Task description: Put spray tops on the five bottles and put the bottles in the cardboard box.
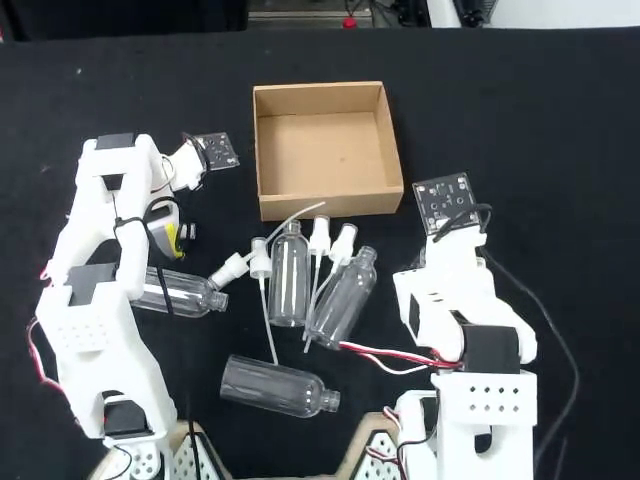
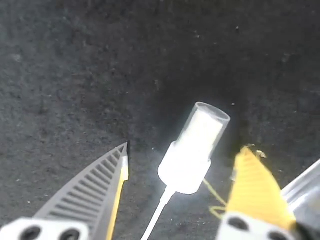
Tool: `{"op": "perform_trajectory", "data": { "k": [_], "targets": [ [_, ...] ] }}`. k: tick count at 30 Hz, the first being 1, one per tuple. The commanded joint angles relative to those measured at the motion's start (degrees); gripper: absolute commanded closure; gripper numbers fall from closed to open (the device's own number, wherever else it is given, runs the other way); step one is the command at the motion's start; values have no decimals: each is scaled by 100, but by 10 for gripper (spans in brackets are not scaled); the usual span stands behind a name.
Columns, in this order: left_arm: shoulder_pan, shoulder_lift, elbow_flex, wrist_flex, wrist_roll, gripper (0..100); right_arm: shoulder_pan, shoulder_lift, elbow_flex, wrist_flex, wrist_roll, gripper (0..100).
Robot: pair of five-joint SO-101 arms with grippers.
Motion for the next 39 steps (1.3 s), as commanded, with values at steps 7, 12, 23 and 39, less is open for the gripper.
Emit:
{"op": "perform_trajectory", "data": {
  "k": [7,12,23,39],
  "targets": [
    [-75,-123,-57,-26,-9,933,88,-145,-31,-158,-53,828],
    [-163,-141,-391,123,53,938,88,-145,-31,-158,-53,828],
    [-611,-97,-3512,3024,2163,939,53,-145,-40,-167,-53,828],
    [-787,-2136,-3688,3543,5591,939,-9,-2360,75,-246,-53,825]
  ]
}}
